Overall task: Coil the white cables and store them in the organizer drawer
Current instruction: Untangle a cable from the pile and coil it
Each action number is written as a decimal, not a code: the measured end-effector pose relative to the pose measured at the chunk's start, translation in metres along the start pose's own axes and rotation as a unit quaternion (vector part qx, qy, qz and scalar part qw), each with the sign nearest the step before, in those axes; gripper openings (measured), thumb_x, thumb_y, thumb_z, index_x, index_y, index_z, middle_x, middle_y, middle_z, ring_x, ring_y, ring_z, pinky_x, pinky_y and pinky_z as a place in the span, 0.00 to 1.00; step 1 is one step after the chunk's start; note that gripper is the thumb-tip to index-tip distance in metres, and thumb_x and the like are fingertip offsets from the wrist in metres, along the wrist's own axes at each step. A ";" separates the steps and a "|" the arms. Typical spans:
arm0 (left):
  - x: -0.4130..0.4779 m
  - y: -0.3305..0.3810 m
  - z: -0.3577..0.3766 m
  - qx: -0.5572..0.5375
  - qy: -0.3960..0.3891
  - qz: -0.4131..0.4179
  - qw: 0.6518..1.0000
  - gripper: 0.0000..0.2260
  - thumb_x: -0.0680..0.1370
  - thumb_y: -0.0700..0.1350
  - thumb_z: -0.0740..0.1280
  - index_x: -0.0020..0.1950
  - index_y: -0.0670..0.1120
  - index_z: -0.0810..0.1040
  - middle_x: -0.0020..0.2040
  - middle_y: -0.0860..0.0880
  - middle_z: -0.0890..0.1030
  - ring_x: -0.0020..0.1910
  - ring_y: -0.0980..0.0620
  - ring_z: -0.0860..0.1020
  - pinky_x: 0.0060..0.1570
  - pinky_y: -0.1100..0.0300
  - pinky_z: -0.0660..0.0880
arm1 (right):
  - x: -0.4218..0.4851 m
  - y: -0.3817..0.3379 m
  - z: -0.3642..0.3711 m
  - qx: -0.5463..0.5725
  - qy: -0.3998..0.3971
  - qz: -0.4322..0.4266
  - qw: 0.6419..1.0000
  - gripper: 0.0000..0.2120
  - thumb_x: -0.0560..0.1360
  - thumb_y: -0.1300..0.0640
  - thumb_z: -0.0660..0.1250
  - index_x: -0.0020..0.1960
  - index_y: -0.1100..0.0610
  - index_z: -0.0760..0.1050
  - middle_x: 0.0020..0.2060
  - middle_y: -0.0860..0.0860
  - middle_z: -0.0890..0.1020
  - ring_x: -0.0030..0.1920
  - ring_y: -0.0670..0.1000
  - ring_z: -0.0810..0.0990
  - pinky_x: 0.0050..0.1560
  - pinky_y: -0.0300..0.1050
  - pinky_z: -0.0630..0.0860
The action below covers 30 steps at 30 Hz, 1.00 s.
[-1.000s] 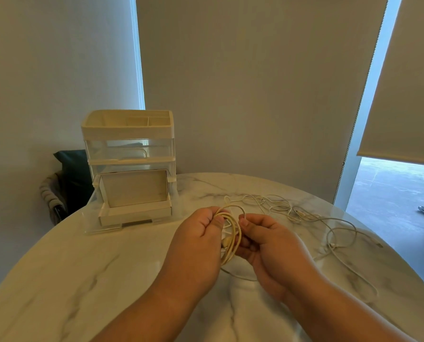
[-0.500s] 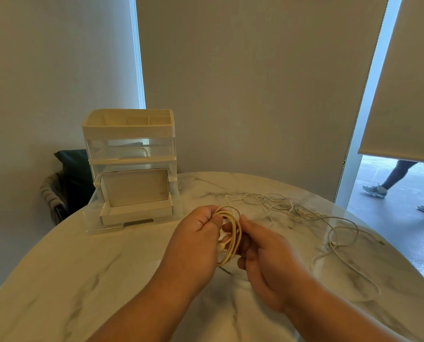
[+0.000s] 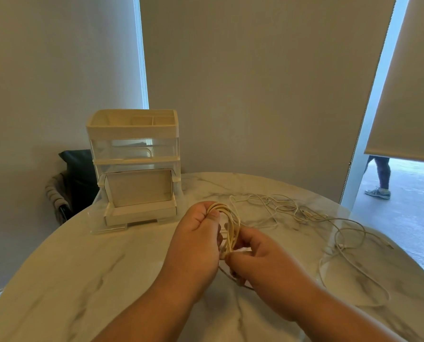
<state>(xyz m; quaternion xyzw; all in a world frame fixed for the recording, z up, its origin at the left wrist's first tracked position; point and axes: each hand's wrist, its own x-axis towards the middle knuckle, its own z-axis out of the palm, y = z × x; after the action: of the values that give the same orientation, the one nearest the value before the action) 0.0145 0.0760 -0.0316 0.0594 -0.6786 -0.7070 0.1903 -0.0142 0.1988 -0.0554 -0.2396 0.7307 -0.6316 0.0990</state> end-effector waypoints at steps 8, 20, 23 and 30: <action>0.007 -0.006 -0.002 -0.027 0.054 0.011 0.998 0.12 0.83 0.45 0.60 0.46 0.52 0.81 0.29 0.52 0.72 0.30 0.53 0.70 0.35 0.53 0.70 | 0.004 0.003 -0.014 -0.030 -0.008 0.025 0.999 0.30 0.67 0.64 0.60 0.66 0.43 0.70 0.49 0.48 0.83 0.30 0.46 0.74 0.34 0.43 0.70; 0.004 -0.003 0.001 -0.063 0.022 0.036 0.997 0.11 0.84 0.43 0.58 0.54 0.52 0.81 0.27 0.56 0.73 0.27 0.60 0.72 0.28 0.63 0.70 | 0.005 0.002 -0.006 -0.037 -0.001 0.000 0.999 0.06 0.80 0.51 0.66 0.50 0.45 0.82 0.37 0.49 0.80 0.34 0.45 0.75 0.35 0.41 0.71; -0.001 -0.005 0.004 -0.028 -0.001 0.049 0.998 0.11 0.84 0.45 0.58 0.56 0.56 0.79 0.28 0.57 0.77 0.28 0.62 0.75 0.29 0.67 0.74 | 0.006 0.001 -0.006 0.031 0.022 0.025 0.999 0.10 0.82 0.54 0.64 0.49 0.55 0.82 0.39 0.51 0.83 0.38 0.49 0.77 0.34 0.42 0.72; 0.003 -0.016 0.004 0.025 -0.033 0.021 0.999 0.10 0.84 0.46 0.58 0.52 0.50 0.79 0.33 0.51 0.78 0.33 0.58 0.77 0.34 0.65 0.74 | 0.012 0.003 -0.011 0.084 0.066 0.037 0.994 0.07 0.81 0.63 0.63 0.46 0.61 0.79 0.35 0.53 0.83 0.34 0.51 0.79 0.33 0.45 0.74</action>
<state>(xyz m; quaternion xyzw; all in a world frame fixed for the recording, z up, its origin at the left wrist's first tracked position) 0.0076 0.0788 -0.0461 0.0265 -0.7032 -0.6873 0.1804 -0.0301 0.2030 -0.0546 -0.1611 0.6884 -0.7009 0.0941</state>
